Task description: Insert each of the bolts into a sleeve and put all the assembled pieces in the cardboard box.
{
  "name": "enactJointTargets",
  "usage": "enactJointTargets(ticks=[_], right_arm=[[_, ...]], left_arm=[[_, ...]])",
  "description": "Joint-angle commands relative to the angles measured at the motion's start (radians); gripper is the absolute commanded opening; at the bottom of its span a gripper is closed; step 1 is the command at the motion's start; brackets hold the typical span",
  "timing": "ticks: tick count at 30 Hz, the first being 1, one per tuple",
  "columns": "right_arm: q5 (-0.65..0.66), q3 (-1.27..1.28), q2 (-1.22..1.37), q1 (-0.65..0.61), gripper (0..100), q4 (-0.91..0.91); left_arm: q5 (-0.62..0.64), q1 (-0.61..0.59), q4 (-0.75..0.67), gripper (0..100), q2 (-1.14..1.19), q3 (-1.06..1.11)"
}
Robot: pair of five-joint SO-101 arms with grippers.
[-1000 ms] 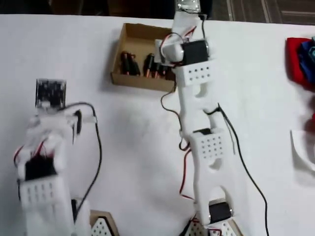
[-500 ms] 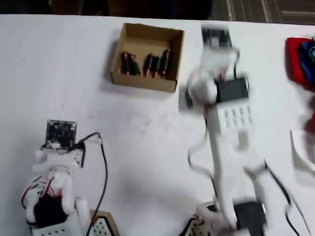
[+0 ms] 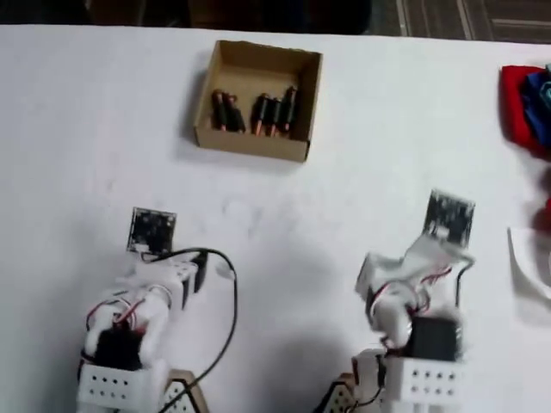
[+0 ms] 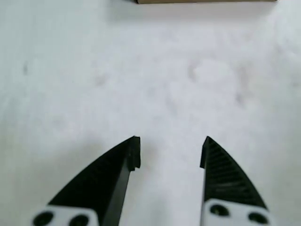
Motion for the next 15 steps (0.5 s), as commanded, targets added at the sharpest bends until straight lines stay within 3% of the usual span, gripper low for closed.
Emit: enactJointTargets(ticks=[1, 3, 9, 15], right_arm=[[-0.002, 0.322, -0.252, 0.018, 2.1, -0.077], [-0.002, 0.457, -0.351, 0.018, 2.1, -0.073], [-0.002, 0.446, -0.242, 0.016, 2.0, -0.097], [0.000, 0.445, -0.240, -0.102, 2.0, -0.099]], left_arm=[[0.006, 0.015, 0.034, 22, -0.002, 0.024], [0.006, 0.015, 0.063, 22, -0.002, 0.024], [0.009, 0.025, 0.255, 22, -0.002, 0.024], [0.005, -0.092, 0.245, 22, 0.002, 0.024]])
